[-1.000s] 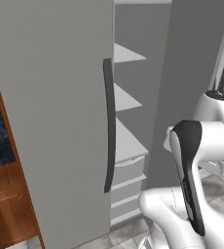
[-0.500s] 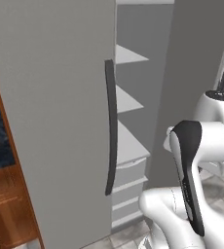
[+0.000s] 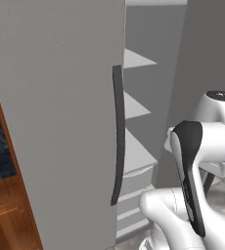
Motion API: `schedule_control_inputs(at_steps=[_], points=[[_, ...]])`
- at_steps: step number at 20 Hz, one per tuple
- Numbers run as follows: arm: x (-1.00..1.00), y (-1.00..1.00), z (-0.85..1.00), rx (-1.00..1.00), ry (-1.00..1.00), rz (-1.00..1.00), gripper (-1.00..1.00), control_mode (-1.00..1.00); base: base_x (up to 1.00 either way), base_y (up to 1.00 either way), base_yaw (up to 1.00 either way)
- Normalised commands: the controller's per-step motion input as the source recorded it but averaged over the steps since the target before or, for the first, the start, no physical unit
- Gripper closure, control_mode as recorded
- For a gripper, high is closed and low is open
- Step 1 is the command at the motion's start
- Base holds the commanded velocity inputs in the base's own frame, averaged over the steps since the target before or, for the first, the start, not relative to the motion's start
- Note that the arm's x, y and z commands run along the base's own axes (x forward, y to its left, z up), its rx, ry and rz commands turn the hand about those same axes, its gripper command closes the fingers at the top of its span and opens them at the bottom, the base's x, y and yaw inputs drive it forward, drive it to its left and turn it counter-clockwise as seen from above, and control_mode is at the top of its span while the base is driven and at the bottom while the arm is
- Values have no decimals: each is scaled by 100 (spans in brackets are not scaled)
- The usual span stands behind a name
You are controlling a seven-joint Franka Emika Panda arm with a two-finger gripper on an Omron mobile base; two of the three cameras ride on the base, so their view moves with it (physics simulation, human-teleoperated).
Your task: Store the hot dog in the freezer for long-term storage. Close the freezer door after placing the cooked food.
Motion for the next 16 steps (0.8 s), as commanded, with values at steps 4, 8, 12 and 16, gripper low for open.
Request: schedule_control_inputs(at_steps=[4,8,12,16], points=[[0,0,0,0,0,0,100,100,42,0,0],[0,0,0,0,0,0,100,100,24,-3,0],[0,0,0,0,0,0,100,100,16,-17,0],[0,0,0,0,0,0,100,100,18,-24,0]])
